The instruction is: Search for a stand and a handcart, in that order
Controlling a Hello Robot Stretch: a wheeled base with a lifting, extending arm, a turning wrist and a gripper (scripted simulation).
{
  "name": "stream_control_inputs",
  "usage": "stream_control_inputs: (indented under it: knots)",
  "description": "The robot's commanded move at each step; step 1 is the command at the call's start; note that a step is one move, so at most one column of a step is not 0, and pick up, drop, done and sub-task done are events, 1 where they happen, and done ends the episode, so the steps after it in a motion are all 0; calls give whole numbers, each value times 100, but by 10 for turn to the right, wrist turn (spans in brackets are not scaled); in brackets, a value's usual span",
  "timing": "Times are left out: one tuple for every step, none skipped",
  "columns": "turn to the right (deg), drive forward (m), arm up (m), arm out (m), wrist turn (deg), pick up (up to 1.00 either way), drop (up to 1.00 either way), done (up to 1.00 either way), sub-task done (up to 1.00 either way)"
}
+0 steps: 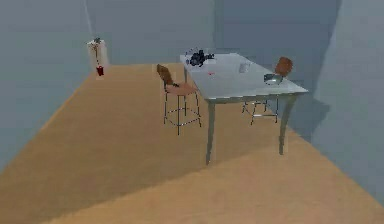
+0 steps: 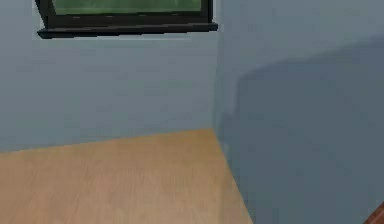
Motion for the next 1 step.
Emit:
stream_control_inputs:
  knots:
    - [-210, 0, 0, 0, 0, 0, 0, 0, 0]
